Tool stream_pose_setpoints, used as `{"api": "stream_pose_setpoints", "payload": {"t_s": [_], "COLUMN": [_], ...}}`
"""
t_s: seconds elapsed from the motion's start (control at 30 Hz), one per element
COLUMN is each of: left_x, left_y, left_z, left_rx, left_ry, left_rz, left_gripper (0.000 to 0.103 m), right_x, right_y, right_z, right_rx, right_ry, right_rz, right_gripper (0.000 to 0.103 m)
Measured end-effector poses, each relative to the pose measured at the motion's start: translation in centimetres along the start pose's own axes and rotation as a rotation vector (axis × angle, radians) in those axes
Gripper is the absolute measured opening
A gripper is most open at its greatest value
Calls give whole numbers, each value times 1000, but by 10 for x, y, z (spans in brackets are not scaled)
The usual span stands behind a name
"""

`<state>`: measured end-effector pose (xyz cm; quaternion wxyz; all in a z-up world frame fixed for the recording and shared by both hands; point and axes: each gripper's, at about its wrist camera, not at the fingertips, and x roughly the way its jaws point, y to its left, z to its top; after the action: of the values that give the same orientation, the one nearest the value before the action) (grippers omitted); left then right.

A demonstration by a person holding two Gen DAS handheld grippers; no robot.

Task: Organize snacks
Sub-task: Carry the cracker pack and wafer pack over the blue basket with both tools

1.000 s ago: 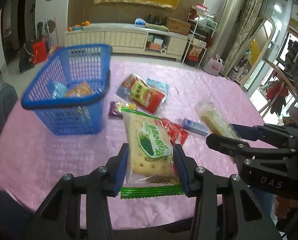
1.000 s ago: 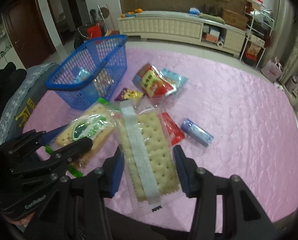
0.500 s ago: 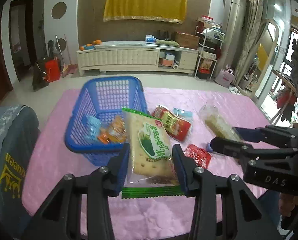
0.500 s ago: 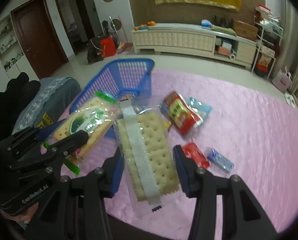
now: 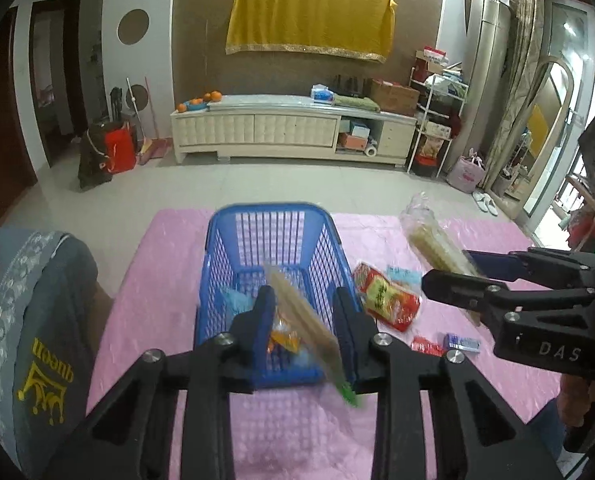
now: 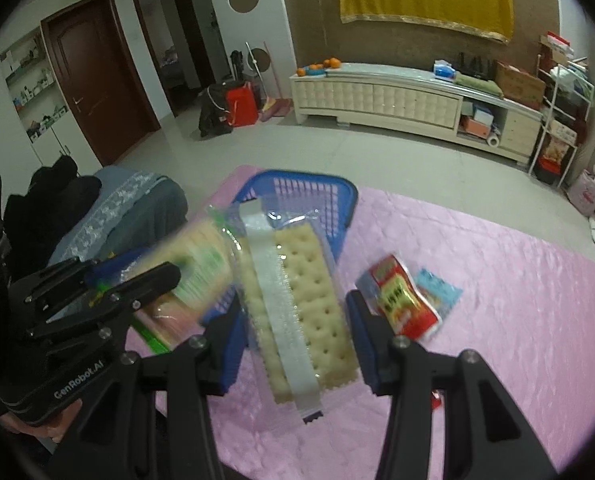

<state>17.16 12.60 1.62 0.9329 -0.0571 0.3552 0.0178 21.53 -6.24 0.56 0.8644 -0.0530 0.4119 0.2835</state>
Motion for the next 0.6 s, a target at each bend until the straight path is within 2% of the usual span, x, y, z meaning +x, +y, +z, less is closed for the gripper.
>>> {"api": "stream_pose_setpoints", "payload": {"t_s": [0.07,0.27,0.43,0.6], "left_x": [8,47,87,121], "left_y": [2,19,36,49], "left_z": [10,31,34,17], "left_rx": [13,2,-28,-59], "left_ry": [-2,27,105,235], "left_rz": [8,14,-6,-44], "left_gripper": [23,22,22,22], "right_x": [12,52,78,98], "right_y": [1,-2,-7,-11], "right_z": [11,32,40,35], "right_rx": [-17,-13,4,27], "right_ry": [7,45,79,120], "right_rz": [-1,21,28,36], "right_gripper": [53,53,53,53]}}
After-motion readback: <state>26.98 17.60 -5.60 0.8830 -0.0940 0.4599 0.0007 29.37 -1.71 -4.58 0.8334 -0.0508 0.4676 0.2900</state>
